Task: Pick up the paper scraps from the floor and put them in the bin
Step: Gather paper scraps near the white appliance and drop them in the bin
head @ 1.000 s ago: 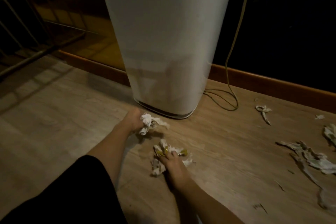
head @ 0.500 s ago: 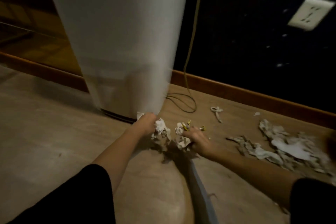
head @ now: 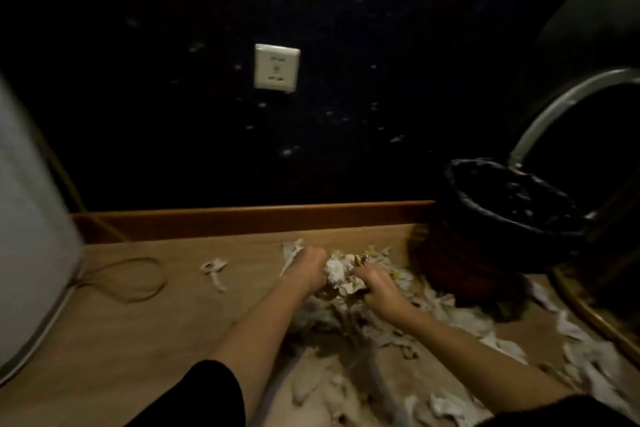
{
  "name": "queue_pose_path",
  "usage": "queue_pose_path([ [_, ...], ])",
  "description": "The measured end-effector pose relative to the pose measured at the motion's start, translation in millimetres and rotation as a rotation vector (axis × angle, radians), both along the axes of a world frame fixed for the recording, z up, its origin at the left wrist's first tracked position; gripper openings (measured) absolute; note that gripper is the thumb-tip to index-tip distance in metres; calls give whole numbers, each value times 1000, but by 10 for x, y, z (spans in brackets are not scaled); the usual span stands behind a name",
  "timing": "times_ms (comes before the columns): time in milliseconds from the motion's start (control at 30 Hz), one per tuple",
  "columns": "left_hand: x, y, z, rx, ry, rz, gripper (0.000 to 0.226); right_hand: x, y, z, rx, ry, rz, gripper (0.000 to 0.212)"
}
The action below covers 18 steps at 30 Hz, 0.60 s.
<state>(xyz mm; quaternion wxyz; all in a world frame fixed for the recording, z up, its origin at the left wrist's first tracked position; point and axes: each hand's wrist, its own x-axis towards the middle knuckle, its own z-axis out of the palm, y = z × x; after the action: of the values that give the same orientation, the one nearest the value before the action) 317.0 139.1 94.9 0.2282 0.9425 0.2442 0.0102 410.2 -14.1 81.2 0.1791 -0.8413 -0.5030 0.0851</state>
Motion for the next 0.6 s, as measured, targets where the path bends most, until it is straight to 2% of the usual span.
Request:
queue_pose_path([
  [133, 1262, -436, 353, 54, -190, -193, 24, 1100, -422, 298, 137, -105, -149, 54],
  [267, 2393, -809, 936, 66, -433, -324, 14, 1988, -803, 1002, 291, -237, -260, 48],
  [367, 3000, -1104, 1210, 69, -542, -405, 22, 2553, -1090, 1247, 354, -238, -362, 49],
  [467, 3405, -1365, 1317, 62, -452, -490, 53, 2950, -1335, 1276, 290, -215, -419, 50],
  [533, 3599, -1469, 1224, 50, -242, -533, 81, 3062, -1467, 1179, 174, -128, -421, 48],
  [600, 3646, -1516, 1081, 66, -69, -527, 96, 3098, -1550, 1077, 53, -2, -428, 47],
])
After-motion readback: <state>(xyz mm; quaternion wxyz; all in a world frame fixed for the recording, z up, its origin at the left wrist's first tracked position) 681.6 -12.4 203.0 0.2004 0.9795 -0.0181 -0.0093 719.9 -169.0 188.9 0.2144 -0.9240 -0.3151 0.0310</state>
